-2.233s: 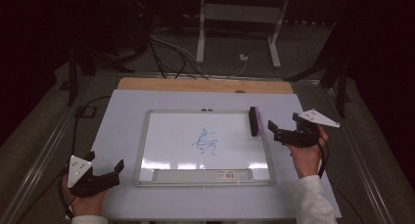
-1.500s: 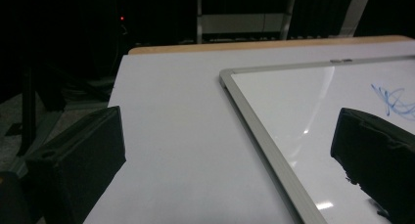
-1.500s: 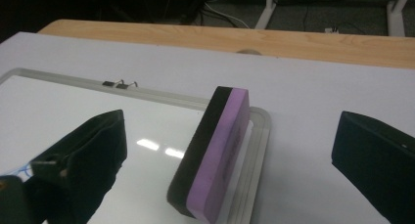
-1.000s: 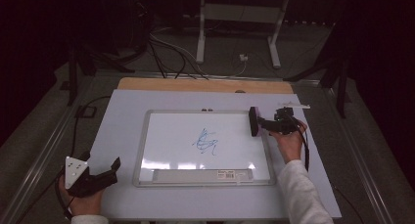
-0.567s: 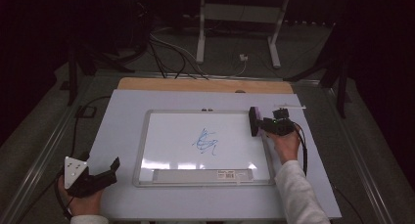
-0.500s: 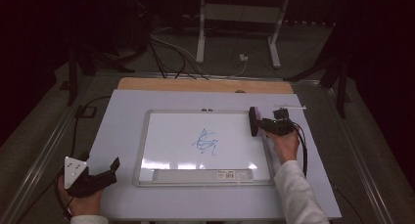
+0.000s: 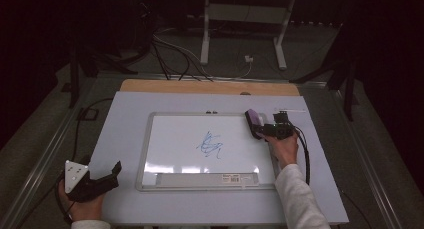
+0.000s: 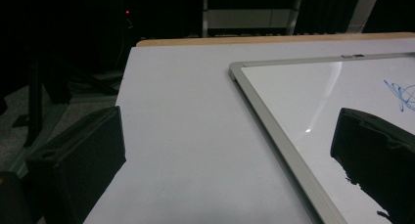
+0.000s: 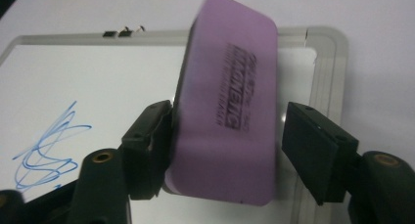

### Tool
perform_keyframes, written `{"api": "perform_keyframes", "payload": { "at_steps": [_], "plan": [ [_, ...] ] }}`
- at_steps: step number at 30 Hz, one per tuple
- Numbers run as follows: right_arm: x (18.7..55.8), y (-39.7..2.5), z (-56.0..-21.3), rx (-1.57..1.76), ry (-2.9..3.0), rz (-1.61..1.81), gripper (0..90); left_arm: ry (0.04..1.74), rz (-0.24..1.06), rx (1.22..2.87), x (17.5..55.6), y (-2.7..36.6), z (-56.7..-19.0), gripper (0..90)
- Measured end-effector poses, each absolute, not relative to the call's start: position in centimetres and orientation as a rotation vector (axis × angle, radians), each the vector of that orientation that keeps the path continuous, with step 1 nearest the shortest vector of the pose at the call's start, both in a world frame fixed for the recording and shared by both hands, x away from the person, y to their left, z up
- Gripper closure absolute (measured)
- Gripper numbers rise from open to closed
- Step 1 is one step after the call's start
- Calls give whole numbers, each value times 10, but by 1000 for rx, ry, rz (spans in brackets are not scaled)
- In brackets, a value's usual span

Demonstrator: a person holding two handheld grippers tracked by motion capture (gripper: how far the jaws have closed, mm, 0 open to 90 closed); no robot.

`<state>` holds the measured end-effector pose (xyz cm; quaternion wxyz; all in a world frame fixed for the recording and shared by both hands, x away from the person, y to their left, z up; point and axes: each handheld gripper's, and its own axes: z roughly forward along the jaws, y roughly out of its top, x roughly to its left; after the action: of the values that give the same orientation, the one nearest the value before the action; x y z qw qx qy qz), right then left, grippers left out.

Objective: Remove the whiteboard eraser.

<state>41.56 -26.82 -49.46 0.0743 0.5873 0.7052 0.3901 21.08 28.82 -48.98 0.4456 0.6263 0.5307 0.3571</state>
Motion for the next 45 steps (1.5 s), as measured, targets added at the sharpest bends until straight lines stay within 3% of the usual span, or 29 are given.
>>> {"api": "perform_keyframes", "payload": {
  "at_steps": [8, 45],
  "plan": [
    [415, -263, -499, 1763, 2141, 1151, 403, 1319, 895, 1540, 210, 290, -489, 6],
    [404, -258, -473, 1627, 2115, 1250, 405, 1322, 890, 1560, 209, 289, -492, 6]
  ]
}}
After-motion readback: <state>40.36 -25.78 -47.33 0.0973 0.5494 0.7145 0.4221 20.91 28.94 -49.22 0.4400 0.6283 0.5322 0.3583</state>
